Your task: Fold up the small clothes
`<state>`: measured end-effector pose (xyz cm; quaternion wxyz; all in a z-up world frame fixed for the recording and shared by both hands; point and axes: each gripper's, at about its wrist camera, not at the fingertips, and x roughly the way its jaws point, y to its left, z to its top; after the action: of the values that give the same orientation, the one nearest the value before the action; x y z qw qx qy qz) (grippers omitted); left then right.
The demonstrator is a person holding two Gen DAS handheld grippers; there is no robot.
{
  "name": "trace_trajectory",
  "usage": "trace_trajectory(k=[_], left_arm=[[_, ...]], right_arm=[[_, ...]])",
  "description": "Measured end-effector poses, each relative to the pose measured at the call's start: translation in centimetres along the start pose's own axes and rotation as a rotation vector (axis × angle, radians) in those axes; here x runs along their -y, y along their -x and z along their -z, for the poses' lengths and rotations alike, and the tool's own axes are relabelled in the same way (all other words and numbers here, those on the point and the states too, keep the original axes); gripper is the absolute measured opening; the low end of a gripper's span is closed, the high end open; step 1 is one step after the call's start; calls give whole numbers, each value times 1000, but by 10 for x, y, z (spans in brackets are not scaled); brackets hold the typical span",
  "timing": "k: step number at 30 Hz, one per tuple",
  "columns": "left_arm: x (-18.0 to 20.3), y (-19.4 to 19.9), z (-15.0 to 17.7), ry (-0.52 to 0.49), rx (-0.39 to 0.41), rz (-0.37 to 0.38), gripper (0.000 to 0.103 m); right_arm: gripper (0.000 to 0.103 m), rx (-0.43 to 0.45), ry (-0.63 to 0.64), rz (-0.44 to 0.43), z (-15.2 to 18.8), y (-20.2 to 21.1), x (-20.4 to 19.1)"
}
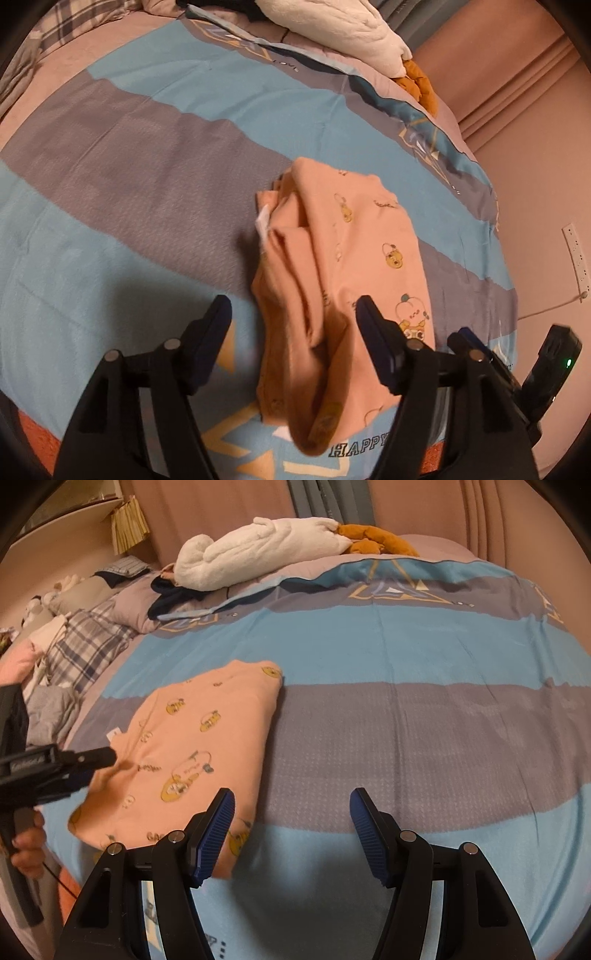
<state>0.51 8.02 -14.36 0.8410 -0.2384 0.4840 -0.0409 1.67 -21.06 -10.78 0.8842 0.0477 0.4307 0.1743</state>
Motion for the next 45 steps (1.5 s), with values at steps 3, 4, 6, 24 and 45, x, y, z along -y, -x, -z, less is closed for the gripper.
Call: trace_trajectory(k=[3, 4, 6, 24, 45], left_arm=[[-1, -6, 5, -2, -17, -1, 73], [-2, -9, 7, -2, -26, -1, 73], [-2, -15, 9, 1, -39, 7, 73], [31, -40, 19, -94, -36, 33, 33], [59, -22, 37, -210, 43, -68, 100]], right_arm=[[70, -24, -1, -25, -5, -10, -4], [70, -31, -4, -38, -6, -12, -5], [70, -53, -11, -74, -9, -20, -9], [24, -134, -17, -231, -14, -64, -36], [71, -2, 30, 32, -2, -6, -1]])
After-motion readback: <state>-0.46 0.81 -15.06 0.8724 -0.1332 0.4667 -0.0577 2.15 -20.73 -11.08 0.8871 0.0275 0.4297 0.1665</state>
